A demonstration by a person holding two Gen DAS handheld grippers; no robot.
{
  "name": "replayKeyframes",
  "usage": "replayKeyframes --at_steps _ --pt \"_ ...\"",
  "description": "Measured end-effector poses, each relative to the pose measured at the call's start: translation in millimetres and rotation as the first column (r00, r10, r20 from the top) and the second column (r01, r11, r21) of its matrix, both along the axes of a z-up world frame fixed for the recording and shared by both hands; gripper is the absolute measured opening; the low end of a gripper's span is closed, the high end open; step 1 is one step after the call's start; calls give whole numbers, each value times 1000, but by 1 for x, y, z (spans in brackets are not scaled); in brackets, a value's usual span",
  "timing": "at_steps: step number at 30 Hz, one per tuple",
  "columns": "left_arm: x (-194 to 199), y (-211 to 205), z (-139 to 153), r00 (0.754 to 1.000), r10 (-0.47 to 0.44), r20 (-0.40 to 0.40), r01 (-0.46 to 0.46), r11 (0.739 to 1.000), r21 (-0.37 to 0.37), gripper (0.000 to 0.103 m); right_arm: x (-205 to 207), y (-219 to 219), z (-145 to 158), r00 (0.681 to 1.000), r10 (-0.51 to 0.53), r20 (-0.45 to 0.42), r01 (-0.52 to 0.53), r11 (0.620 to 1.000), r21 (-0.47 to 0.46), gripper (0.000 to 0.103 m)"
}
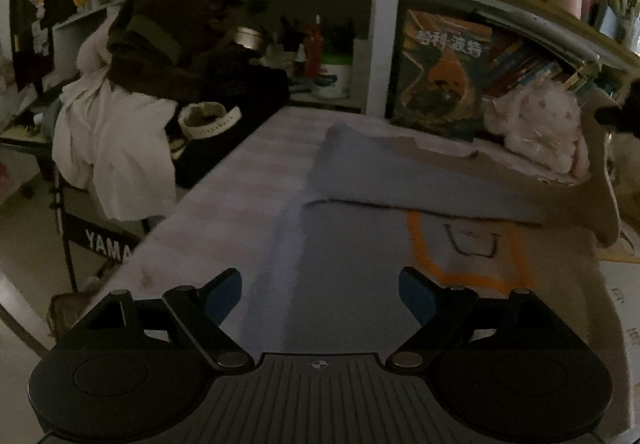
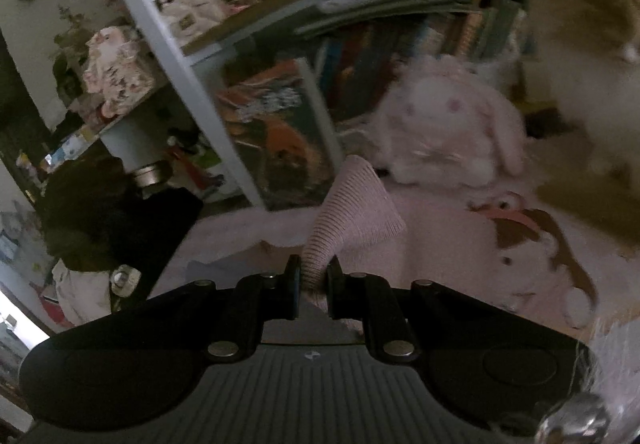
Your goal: Fold clothes
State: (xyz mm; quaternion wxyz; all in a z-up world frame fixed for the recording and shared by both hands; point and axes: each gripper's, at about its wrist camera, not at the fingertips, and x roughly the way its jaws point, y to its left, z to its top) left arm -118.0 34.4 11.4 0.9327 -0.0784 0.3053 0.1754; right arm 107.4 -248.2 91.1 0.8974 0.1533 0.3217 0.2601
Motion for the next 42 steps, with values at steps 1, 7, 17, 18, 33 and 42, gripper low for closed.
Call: replayKeyframes --at_steps 1,7,17,18,33,42 --pt "0 7 -1 1000 -6 -2 6 1000 -1 88 -1 12 3 1000 4 8 -4 1000 -1 11" --pt "-5 37 -4 999 -32 -17 32 999 -1 88 -4 82 7 998 57 25 -56 998 -24 11" --pt "-14 64 -11 997 -38 -71 36 999 -27 88 8 156 -23 991 126 -37 -129 986 -105 11" --pt "-16 65 -11 997 -37 -73 35 999 -24 88 10 160 -28 991 129 -46 -133 984 -115 11" --pt "-22 74 -10 997 -44 -69 42 999 -29 88 -14 150 -48 982 173 -79 -183 973 -139 53" --pt "-16 82 -15 995 -69 -77 59 990 -128 88 -72 65 -77 986 14 -164 -55 967 -249 53"
